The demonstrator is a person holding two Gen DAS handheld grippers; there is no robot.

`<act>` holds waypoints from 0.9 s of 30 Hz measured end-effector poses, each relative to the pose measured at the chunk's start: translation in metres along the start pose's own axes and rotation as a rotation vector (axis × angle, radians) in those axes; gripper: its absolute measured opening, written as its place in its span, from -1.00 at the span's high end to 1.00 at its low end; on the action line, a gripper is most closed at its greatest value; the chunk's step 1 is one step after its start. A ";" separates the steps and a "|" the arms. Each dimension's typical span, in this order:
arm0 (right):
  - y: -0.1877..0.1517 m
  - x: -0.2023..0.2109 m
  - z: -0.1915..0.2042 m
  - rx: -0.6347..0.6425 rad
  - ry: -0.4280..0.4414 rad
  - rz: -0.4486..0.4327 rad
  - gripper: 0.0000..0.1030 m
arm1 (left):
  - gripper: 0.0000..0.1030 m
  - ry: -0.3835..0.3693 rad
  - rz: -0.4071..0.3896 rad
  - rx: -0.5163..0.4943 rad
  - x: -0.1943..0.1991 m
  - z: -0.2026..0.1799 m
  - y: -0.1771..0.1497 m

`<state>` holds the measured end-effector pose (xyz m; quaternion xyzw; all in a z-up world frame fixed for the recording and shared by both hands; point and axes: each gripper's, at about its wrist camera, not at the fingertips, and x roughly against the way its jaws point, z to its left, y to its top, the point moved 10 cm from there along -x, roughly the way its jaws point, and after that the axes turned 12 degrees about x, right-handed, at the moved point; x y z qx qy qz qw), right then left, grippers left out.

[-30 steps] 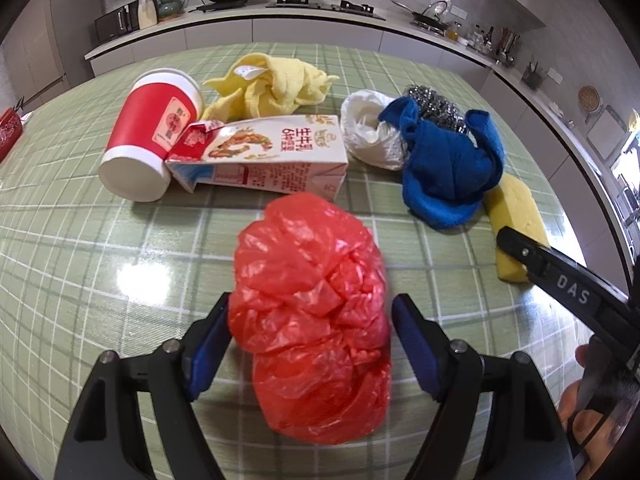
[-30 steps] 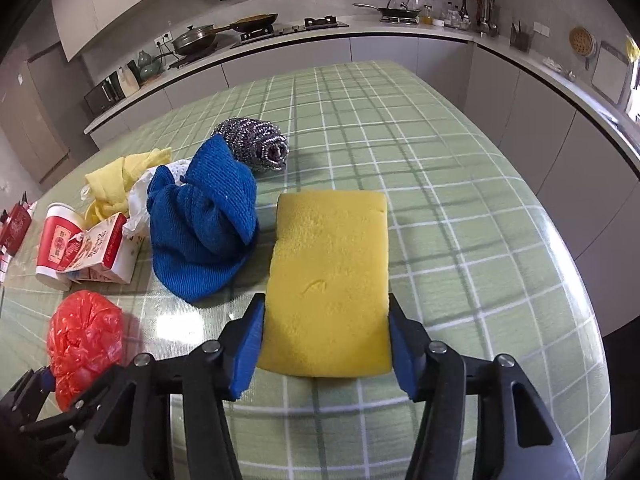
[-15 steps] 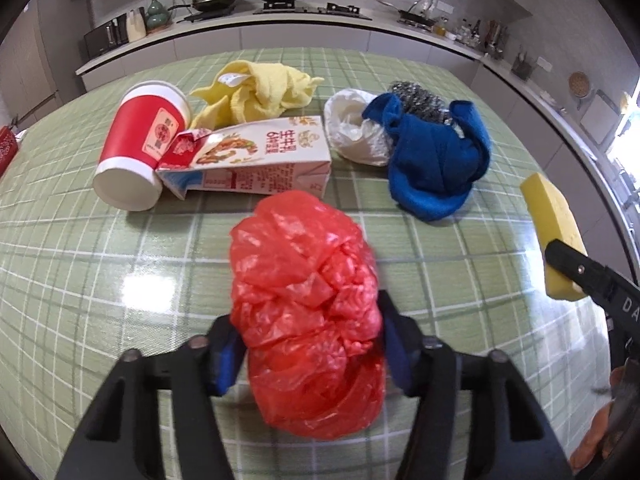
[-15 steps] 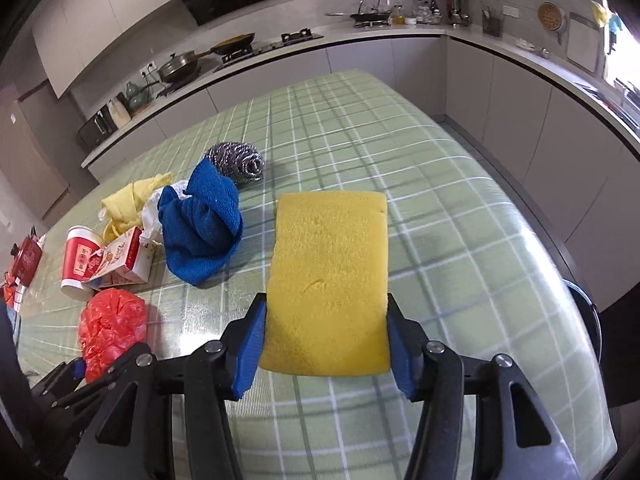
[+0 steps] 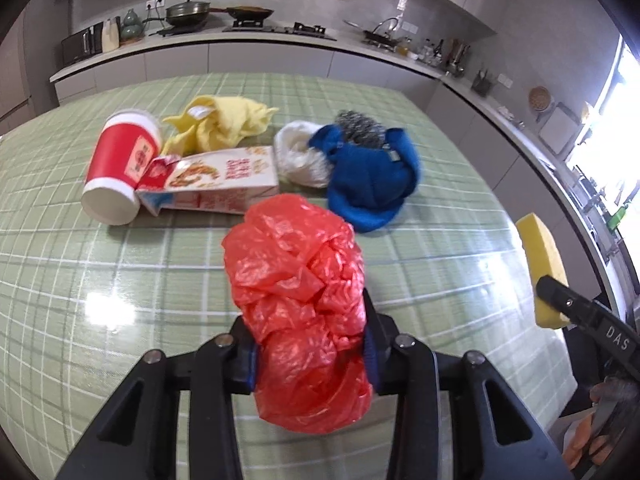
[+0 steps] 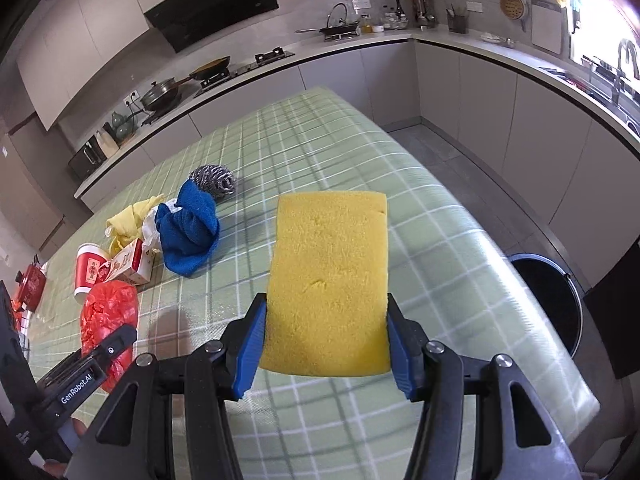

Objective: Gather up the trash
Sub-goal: 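Carry the bag and sponge over the black bucket and open both tools to drop them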

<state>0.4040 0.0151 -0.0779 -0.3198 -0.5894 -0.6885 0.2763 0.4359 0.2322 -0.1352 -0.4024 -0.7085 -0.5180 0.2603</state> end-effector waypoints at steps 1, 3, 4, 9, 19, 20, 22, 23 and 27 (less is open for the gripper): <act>-0.001 0.004 -0.005 -0.003 0.000 -0.003 -0.10 | 0.22 -0.006 -0.001 -0.001 0.002 -0.005 0.001; -0.002 0.012 -0.019 -0.010 -0.002 -0.018 -0.10 | 0.22 -0.017 -0.007 -0.015 0.006 -0.021 -0.001; -0.002 0.016 -0.026 -0.013 -0.002 -0.024 -0.10 | 0.22 -0.023 -0.011 -0.020 0.007 -0.028 -0.003; -0.009 0.033 -0.074 -0.033 0.006 -0.047 -0.10 | 0.22 -0.052 -0.028 -0.054 0.008 -0.085 -0.020; -0.037 0.066 -0.257 -0.058 0.006 -0.024 -0.10 | 0.22 -0.109 0.027 -0.064 -0.015 -0.241 -0.090; -0.040 0.066 -0.273 -0.055 0.006 -0.016 -0.10 | 0.22 -0.119 0.036 -0.061 -0.020 -0.260 -0.098; -0.046 0.065 -0.299 -0.045 0.003 0.000 -0.10 | 0.22 -0.126 0.051 -0.071 -0.028 -0.287 -0.110; -0.050 0.062 -0.311 -0.047 0.006 0.012 -0.10 | 0.22 -0.127 0.058 -0.081 -0.034 -0.299 -0.114; -0.069 0.043 -0.340 -0.063 0.030 0.079 -0.10 | 0.22 -0.114 0.105 -0.114 -0.057 -0.338 -0.133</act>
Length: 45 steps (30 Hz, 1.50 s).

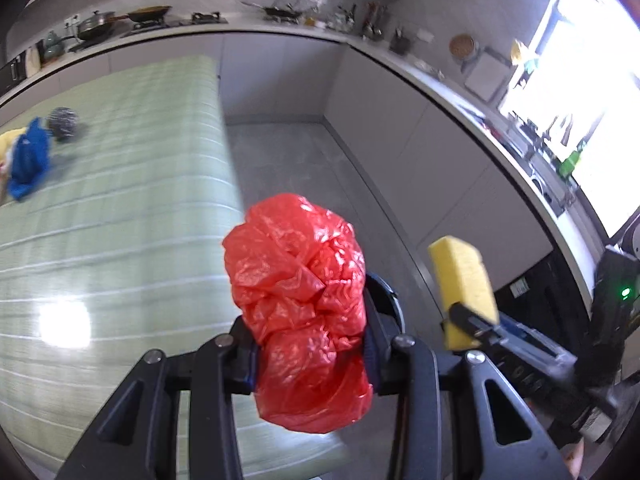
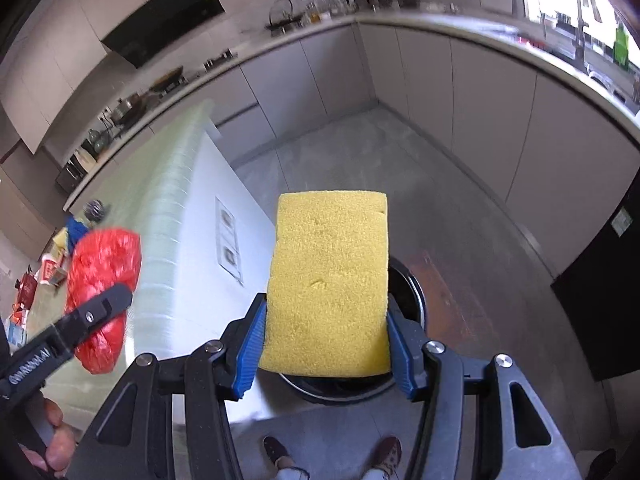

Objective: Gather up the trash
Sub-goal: 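Carry the bag and sponge over the black bucket and open both tools to drop them, then move both tools back to the red cup and blue cloth on the island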

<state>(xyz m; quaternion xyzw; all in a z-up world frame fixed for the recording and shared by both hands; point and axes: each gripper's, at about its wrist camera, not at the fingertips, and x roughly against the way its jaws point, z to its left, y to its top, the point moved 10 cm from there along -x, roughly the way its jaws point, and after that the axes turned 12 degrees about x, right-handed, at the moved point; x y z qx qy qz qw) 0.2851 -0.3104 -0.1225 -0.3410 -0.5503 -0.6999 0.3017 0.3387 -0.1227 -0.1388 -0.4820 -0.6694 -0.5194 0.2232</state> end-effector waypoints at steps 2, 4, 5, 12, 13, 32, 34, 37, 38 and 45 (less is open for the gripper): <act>-0.011 -0.015 -0.009 0.003 0.015 0.037 -0.10 | 0.22 0.018 0.010 -0.014 -0.011 -0.011 -0.006; -0.021 -0.029 -0.015 0.013 0.025 0.069 -0.10 | 0.21 0.037 0.027 -0.024 -0.023 -0.019 -0.013; -0.026 -0.039 -0.018 0.018 0.034 0.089 -0.10 | 0.20 0.049 0.038 -0.028 -0.031 -0.022 -0.016; -0.037 -0.076 -0.026 0.044 0.070 0.154 -0.13 | 0.03 0.119 0.077 -0.024 -0.067 -0.029 -0.018; -0.038 -0.082 -0.027 0.046 0.077 0.165 -0.15 | -0.02 0.130 0.080 -0.025 -0.071 -0.027 -0.015; 0.021 -0.056 -0.012 0.019 0.038 0.054 -0.49 | -0.53 0.133 -0.045 0.039 0.002 -0.002 0.026; 0.034 -0.043 0.011 0.045 0.048 0.022 -0.49 | -0.53 0.137 -0.073 0.055 0.021 0.015 0.031; 0.050 -0.032 0.055 0.079 0.084 -0.012 -0.50 | -0.53 0.163 -0.103 0.089 0.043 0.044 0.044; 0.053 -0.030 0.073 0.089 0.101 -0.018 -0.50 | -0.53 0.179 -0.115 0.108 0.054 0.062 0.047; 0.065 -0.030 0.192 0.162 0.168 -0.036 -0.51 | -0.54 0.251 -0.172 0.222 0.107 0.177 0.058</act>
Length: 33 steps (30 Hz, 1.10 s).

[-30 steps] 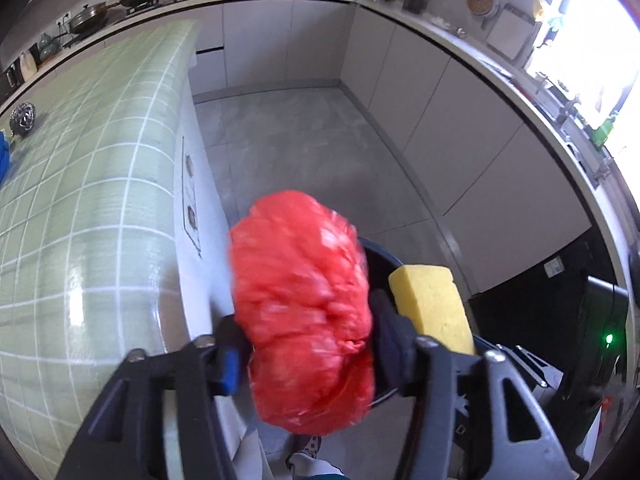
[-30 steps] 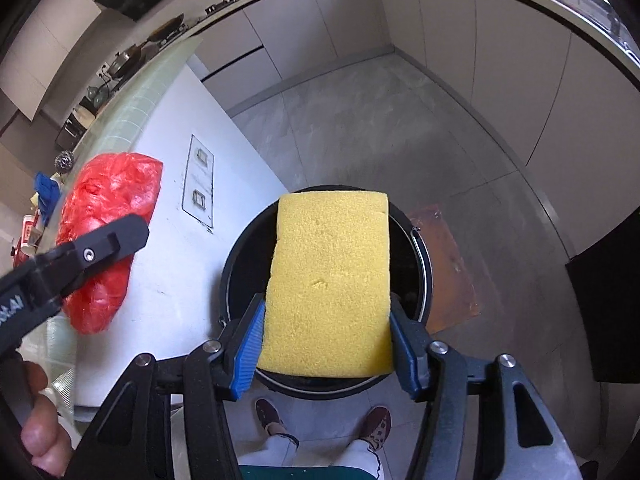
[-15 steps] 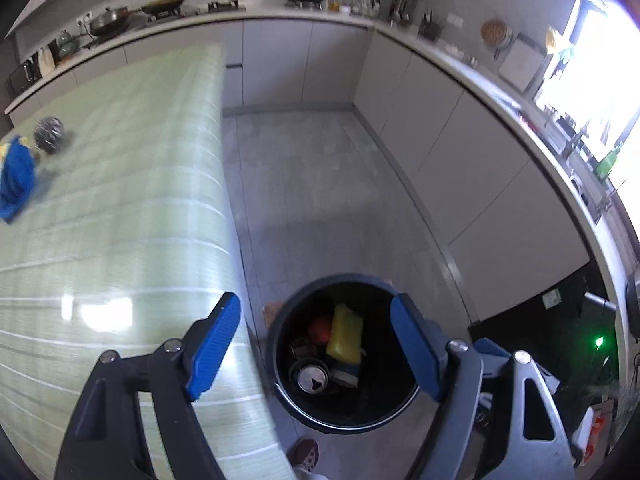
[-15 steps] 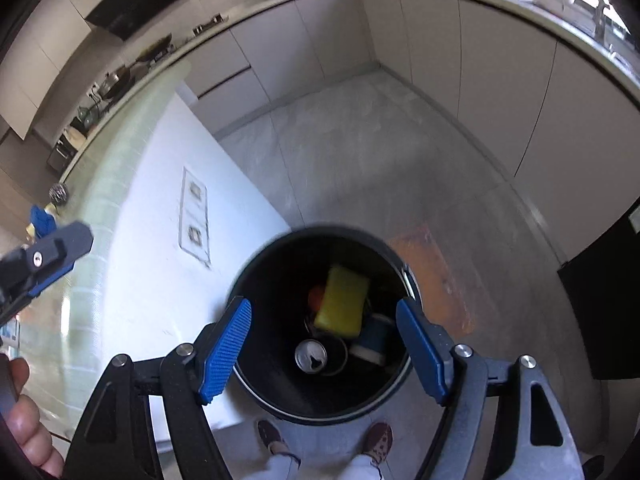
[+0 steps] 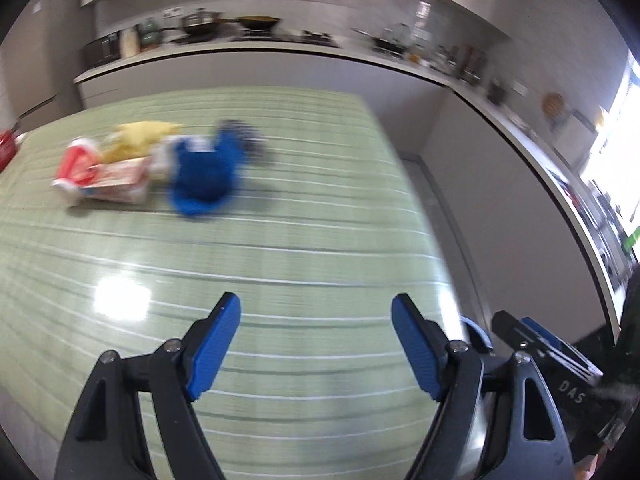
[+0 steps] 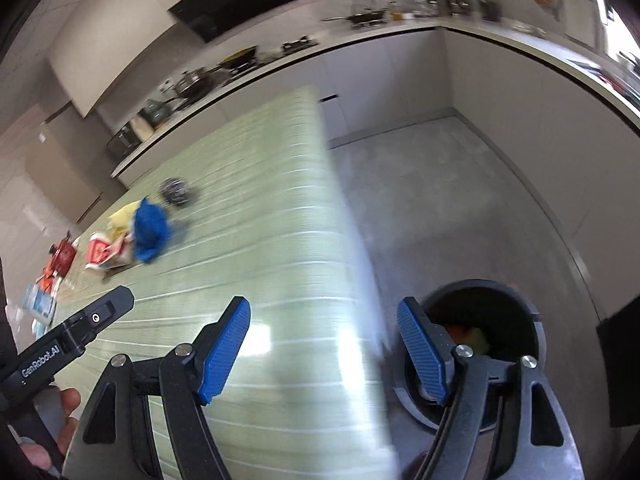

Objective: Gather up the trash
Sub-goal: 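Move both tools back to the red cup and blue cloth on the island, then grasp the red paper cup with the left tool while the right tool grasps the blue cloth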

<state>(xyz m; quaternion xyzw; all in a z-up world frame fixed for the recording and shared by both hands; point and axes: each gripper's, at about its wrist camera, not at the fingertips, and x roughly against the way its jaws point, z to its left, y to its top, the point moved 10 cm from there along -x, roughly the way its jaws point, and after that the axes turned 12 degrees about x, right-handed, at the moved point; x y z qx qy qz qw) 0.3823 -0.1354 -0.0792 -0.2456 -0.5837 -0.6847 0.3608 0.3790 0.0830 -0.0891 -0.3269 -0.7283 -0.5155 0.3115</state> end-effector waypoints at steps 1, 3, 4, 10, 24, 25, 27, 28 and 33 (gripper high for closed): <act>0.004 -0.007 0.022 0.014 0.008 0.002 -0.51 | -0.53 0.011 -0.007 0.010 0.002 0.016 0.006; 0.009 -0.017 0.056 0.022 0.017 0.002 -0.51 | -0.53 0.036 -0.019 0.027 0.004 0.049 0.017; 0.011 -0.023 0.072 0.025 0.023 -0.001 -0.51 | -0.53 0.043 -0.024 0.037 0.005 0.067 0.024; 0.019 -0.055 0.156 0.045 0.050 0.006 -0.51 | -0.54 0.090 -0.042 0.074 0.008 0.148 0.056; 0.071 -0.127 0.233 0.130 0.116 0.042 -0.56 | -0.54 0.178 -0.080 0.183 -0.017 0.231 0.115; 0.075 -0.133 0.237 0.138 0.121 0.047 -0.57 | -0.54 0.184 -0.082 0.183 -0.019 0.234 0.120; 0.081 -0.145 0.240 0.160 0.106 0.054 -0.59 | -0.54 0.188 -0.080 0.194 -0.024 0.240 0.128; 0.084 -0.150 0.240 0.162 0.097 0.056 -0.60 | -0.54 0.185 -0.078 0.199 -0.026 0.242 0.131; 0.098 -0.174 0.244 0.157 0.082 0.070 -0.61 | -0.54 0.171 -0.071 0.193 -0.043 0.251 0.153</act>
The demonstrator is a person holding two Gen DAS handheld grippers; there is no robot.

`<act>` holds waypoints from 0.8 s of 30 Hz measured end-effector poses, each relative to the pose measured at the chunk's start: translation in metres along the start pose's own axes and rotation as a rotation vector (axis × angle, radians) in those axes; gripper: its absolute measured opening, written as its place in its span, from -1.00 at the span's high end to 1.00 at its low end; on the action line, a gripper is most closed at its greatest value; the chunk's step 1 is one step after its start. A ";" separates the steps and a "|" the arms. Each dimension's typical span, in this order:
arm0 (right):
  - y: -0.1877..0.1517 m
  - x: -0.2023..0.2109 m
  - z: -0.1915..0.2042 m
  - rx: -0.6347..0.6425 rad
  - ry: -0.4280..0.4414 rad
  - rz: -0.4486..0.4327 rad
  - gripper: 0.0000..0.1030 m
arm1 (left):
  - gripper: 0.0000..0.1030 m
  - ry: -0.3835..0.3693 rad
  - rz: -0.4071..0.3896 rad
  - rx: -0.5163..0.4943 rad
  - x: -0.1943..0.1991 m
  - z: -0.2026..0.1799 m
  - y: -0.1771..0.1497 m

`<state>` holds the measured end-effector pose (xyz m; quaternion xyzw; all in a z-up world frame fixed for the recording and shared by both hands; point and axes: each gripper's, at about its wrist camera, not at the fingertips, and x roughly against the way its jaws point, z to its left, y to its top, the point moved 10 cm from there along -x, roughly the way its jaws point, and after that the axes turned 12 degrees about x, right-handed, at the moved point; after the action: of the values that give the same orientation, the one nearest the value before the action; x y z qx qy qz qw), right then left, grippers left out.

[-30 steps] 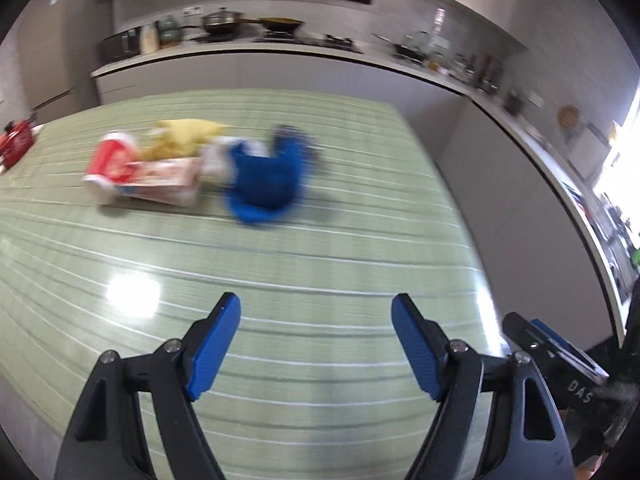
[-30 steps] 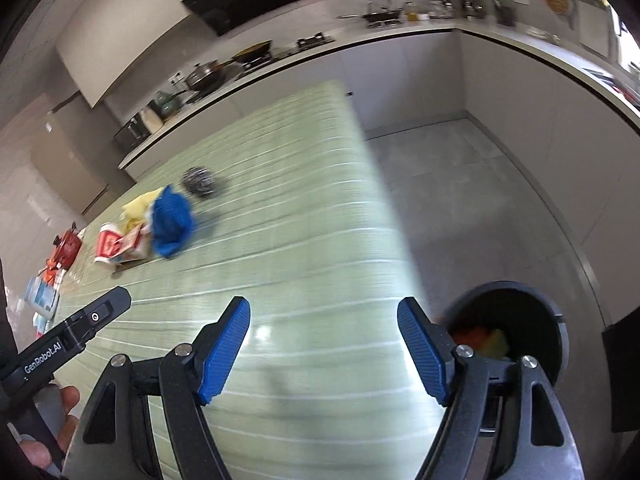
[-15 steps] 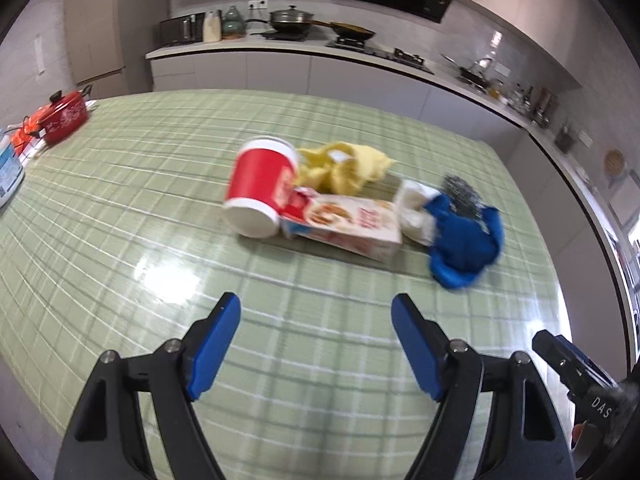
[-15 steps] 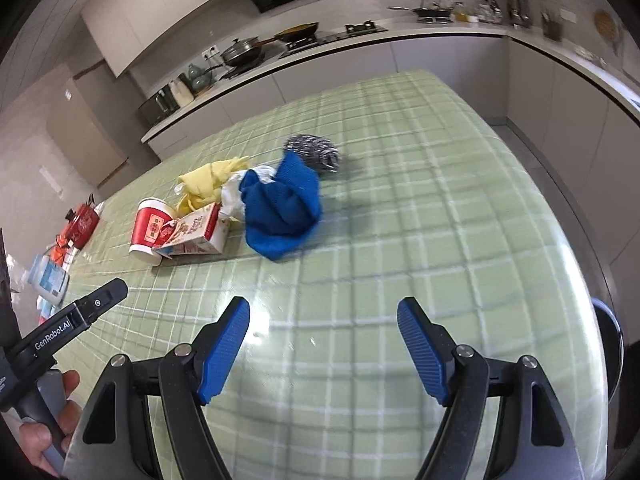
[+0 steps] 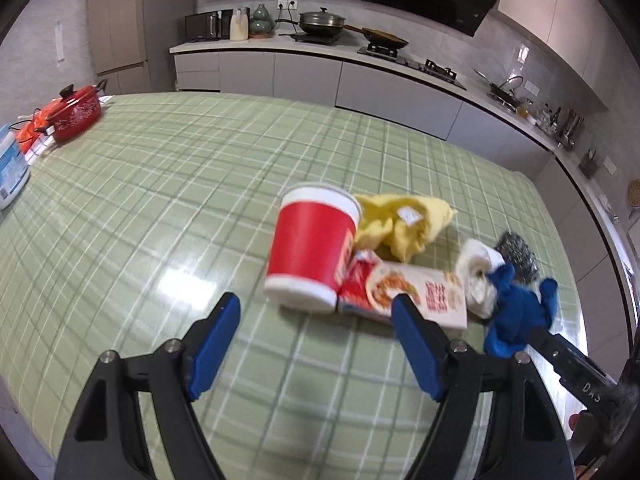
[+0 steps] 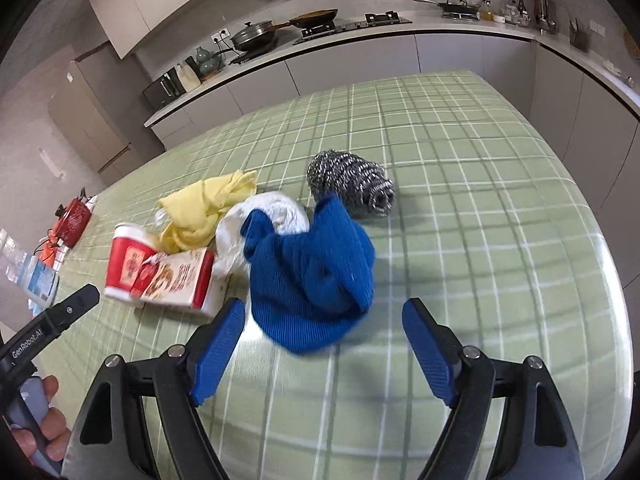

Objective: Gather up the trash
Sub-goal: 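Grasp the red paper cup with the left tool while the right tool grasps the blue cloth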

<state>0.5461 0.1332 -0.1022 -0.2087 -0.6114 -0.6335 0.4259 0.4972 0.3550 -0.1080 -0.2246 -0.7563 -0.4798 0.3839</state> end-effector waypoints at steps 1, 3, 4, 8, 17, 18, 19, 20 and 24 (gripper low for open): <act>0.003 -0.007 -0.001 -0.006 -0.013 0.004 -0.61 | -0.54 -0.002 0.007 -0.005 -0.005 0.000 0.003; 0.006 -0.017 -0.002 -0.021 -0.024 0.018 -0.61 | -0.54 -0.012 0.026 -0.016 -0.018 0.000 0.011; 0.007 -0.021 -0.003 -0.028 -0.030 0.023 -0.61 | -0.54 -0.018 0.039 -0.023 -0.024 -0.001 0.014; 0.009 -0.035 -0.003 -0.041 -0.046 0.043 -0.61 | -0.54 -0.035 0.086 -0.049 -0.050 -0.002 0.020; 0.011 -0.044 0.001 -0.062 -0.024 0.025 -0.20 | -0.36 -0.112 0.127 -0.041 -0.068 0.000 0.021; 0.010 -0.043 0.003 -0.061 -0.028 0.025 -0.07 | -0.28 -0.120 0.124 -0.041 -0.066 0.000 0.021; 0.009 -0.043 0.003 -0.056 -0.029 0.025 -0.02 | -0.26 -0.129 0.119 -0.034 -0.065 0.002 0.021; 0.008 -0.043 0.004 -0.054 -0.027 0.029 0.06 | -0.25 -0.133 0.120 -0.026 -0.063 0.005 0.021; 0.006 -0.038 0.005 -0.071 -0.015 0.012 0.19 | -0.18 -0.142 0.104 -0.008 -0.056 0.012 0.020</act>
<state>0.5709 0.1492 -0.1281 -0.2320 -0.5906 -0.6505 0.4175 0.5414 0.3760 -0.1445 -0.2986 -0.7670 -0.4453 0.3525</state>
